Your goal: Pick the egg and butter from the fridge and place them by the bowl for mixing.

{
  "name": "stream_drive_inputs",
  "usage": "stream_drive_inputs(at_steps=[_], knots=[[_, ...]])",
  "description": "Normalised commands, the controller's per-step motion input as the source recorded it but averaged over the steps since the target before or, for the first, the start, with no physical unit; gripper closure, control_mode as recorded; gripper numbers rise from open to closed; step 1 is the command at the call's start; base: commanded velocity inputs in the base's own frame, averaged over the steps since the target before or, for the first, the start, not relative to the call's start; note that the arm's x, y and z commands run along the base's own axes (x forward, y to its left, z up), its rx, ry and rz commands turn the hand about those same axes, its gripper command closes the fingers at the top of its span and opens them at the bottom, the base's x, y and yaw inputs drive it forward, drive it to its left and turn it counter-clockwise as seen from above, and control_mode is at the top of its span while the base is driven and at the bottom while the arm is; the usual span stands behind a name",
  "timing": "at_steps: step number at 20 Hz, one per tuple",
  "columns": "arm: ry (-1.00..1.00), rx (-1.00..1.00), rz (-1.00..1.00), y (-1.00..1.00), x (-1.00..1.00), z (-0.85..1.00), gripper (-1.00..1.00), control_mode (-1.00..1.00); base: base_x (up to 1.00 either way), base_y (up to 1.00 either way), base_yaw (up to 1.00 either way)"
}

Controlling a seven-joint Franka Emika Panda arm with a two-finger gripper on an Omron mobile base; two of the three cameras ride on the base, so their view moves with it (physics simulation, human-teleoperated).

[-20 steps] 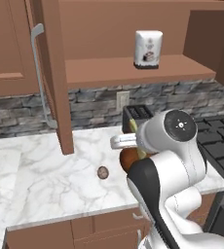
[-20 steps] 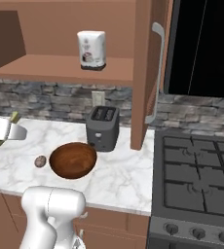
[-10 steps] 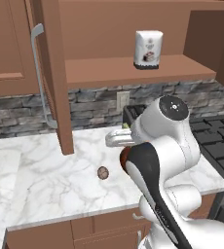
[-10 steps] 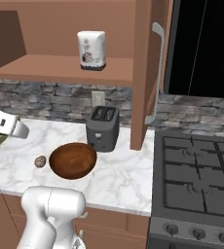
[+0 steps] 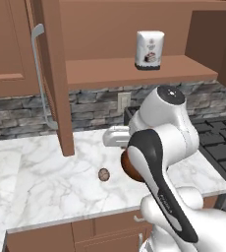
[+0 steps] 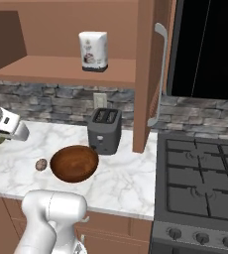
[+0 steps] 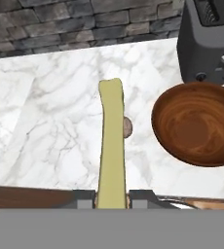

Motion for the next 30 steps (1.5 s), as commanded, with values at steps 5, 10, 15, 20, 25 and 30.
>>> stream_drive_inputs(at_steps=[5, 10, 15, 20, 25, 30], knots=[[0.00, 0.00, 0.00, 0.00, 0.02, -0.44, 1.00, -1.00, 0.00, 0.00, 0.00], [0.01, 0.00, 0.00, 0.05, 0.30, -0.39, 1.00, -1.00, 0.00, 0.00, 0.00], [0.00, -0.01, -0.04, 0.07, 0.80, -0.16, 1.00, -1.00, 0.00, 0.00, 0.00], [0.00, -0.01, -0.04, 0.06, 0.83, -0.17, 1.00, -1.00, 0.00, 0.00, 0.00], [0.00, -0.01, -0.09, 0.00, 0.60, -0.27, 1.00, -1.00, 0.00, 0.00, 0.00], [0.00, 0.00, -0.24, 0.00, 0.52, -0.22, 1.00, -1.00, 0.00, 0.00, 0.00]])
